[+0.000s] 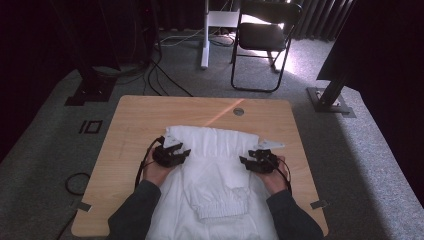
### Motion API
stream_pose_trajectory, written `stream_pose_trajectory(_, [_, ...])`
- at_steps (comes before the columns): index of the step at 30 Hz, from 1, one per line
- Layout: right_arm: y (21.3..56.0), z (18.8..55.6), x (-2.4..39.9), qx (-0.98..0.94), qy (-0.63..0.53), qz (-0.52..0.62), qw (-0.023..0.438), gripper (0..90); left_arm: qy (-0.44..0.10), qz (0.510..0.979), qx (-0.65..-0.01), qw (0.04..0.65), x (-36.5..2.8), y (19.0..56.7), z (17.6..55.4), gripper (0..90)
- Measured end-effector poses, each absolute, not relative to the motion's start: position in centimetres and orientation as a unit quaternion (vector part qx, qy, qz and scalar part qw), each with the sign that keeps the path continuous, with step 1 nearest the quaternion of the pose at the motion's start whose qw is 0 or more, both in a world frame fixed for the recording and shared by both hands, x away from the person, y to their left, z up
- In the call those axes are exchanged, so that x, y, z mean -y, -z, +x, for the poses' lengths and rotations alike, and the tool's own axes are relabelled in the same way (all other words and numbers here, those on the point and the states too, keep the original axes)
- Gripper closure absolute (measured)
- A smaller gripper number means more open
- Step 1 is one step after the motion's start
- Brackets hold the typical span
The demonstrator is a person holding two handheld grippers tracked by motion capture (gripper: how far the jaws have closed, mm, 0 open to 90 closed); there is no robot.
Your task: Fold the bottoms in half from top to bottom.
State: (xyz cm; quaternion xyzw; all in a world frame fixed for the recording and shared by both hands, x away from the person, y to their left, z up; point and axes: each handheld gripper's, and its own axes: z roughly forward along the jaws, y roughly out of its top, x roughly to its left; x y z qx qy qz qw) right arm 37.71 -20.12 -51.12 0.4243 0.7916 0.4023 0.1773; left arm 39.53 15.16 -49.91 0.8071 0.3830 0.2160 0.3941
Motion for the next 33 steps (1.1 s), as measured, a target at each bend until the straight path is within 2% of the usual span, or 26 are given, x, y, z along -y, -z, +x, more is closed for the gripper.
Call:
stream_pose_trajectory(4, [51.2, 41.1, 20.3, -0.784, -0.383, 0.446, 0.199, 48.8, -0.234, 0.801, -0.405, 0.374, -15.8, 50.0, 41.8, 52.2])
stream_pose_trajectory(6, [51.3, 41.7, 20.4, -0.783, -0.379, 0.450, 0.203, 48.4, -0.242, 0.797, -0.418, 0.363, -16.3, 50.4, 43.1, 50.9])
stream_pose_trajectory(7, [51.5, 43.4, 20.6, -0.777, -0.365, 0.468, 0.209, 46.6, -0.242, 0.795, -0.426, 0.357, -16.4, 50.6, 43.6, 48.7])
stream_pose_trajectory(11, [52.4, 45.1, 21.1, -0.767, -0.346, 0.498, 0.209, 45.1, -0.239, 0.791, -0.444, 0.347, -16.8, 51.4, 44.8, 45.3])
stream_pose_trajectory(15, [54.2, 47.0, 21.5, -0.764, -0.341, 0.526, 0.151, 46.0, -0.238, 0.783, -0.467, 0.336, -17.0, 52.8, 46.0, 41.8])
stream_pose_trajectory(17, [54.4, 47.3, 21.4, -0.767, -0.333, 0.528, 0.147, 48.0, -0.238, 0.782, -0.469, 0.335, -17.0, 52.9, 46.1, 40.9])
stream_pose_trajectory(18, [54.6, 47.4, 21.4, -0.768, -0.329, 0.529, 0.151, 52.3, -0.230, 0.781, -0.473, 0.336, -17.1, 53.2, 46.3, 40.9])
stream_pose_trajectory(19, [54.5, 47.5, 21.4, -0.769, -0.332, 0.527, 0.146, 69.2, -0.227, 0.784, -0.472, 0.333, -17.2, 53.3, 46.4, 44.7])
stream_pose_trajectory(20, [54.5, 47.6, 21.4, -0.772, -0.330, 0.523, 0.145, 75.7, -0.222, 0.788, -0.470, 0.328, -17.1, 53.3, 46.4, 53.9])
stream_pose_trajectory(23, [54.4, 48.0, 21.4, -0.777, -0.325, 0.517, 0.152, 83.6, -0.215, 0.799, -0.465, 0.315, -16.9, 53.4, 46.6, 78.6])
stream_pose_trajectory(25, [54.3, 48.4, 21.4, -0.777, -0.320, 0.517, 0.161, 84.3, -0.209, 0.801, -0.468, 0.309, -16.9, 53.5, 46.8, 87.1])
stream_pose_trajectory(29, [54.2, 49.2, 21.3, -0.773, -0.317, 0.521, 0.175, 84.3, -0.207, 0.803, -0.472, 0.300, -16.9, 53.4, 47.3, 89.5])
stream_pose_trajectory(33, [54.3, 49.8, 21.3, -0.767, -0.321, 0.529, 0.172, 83.2, -0.201, 0.784, -0.499, 0.309, -17.5, 53.1, 48.0, 88.6])
